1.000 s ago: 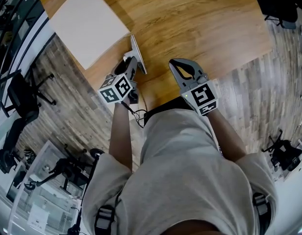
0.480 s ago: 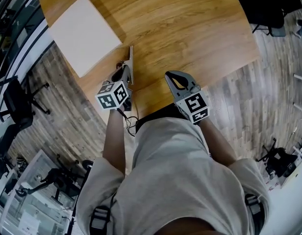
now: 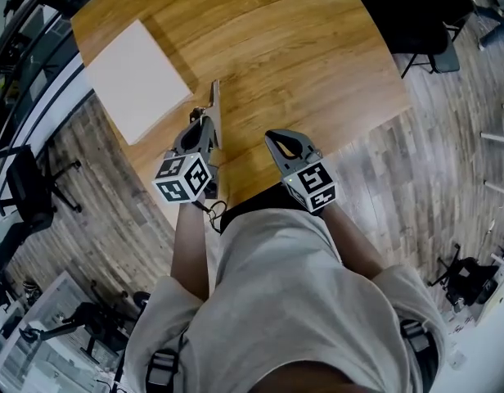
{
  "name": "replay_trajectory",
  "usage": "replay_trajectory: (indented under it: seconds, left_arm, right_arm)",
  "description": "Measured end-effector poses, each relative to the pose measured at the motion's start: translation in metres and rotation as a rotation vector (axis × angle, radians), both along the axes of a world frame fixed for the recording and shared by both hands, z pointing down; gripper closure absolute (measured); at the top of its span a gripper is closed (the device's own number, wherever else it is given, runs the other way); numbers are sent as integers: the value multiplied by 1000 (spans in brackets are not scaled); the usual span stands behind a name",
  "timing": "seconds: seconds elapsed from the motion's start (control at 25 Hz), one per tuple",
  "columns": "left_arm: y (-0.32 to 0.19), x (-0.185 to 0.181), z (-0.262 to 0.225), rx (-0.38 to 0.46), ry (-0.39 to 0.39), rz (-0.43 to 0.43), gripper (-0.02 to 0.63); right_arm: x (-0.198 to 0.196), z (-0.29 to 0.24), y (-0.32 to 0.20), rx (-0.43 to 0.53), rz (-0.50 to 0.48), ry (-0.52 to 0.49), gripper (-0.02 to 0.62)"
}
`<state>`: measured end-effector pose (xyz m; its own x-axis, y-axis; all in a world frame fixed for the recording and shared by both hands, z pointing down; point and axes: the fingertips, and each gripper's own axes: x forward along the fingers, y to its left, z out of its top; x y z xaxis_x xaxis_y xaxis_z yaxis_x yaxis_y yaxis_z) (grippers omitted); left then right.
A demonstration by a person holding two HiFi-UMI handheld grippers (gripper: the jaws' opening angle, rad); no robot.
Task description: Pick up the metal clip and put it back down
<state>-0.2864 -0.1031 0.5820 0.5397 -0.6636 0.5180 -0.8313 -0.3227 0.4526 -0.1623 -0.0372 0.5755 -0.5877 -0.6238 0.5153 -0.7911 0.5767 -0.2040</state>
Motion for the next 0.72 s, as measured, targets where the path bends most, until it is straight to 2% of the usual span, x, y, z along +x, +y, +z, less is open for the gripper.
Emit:
replay_trajectory:
  seconds: [0.52, 0.6, 0.72]
  left_arm:
    - [4, 64, -138, 285, 69, 159, 581]
    - [10, 74, -157, 334, 86, 208, 581]
    - [17, 87, -184, 407, 135, 275, 581]
  right_arm:
    - [27, -85, -22, 163, 38, -122, 568]
    - [30, -105, -21, 207, 13, -177, 568]
    - [34, -137, -18, 325, -61, -227, 568]
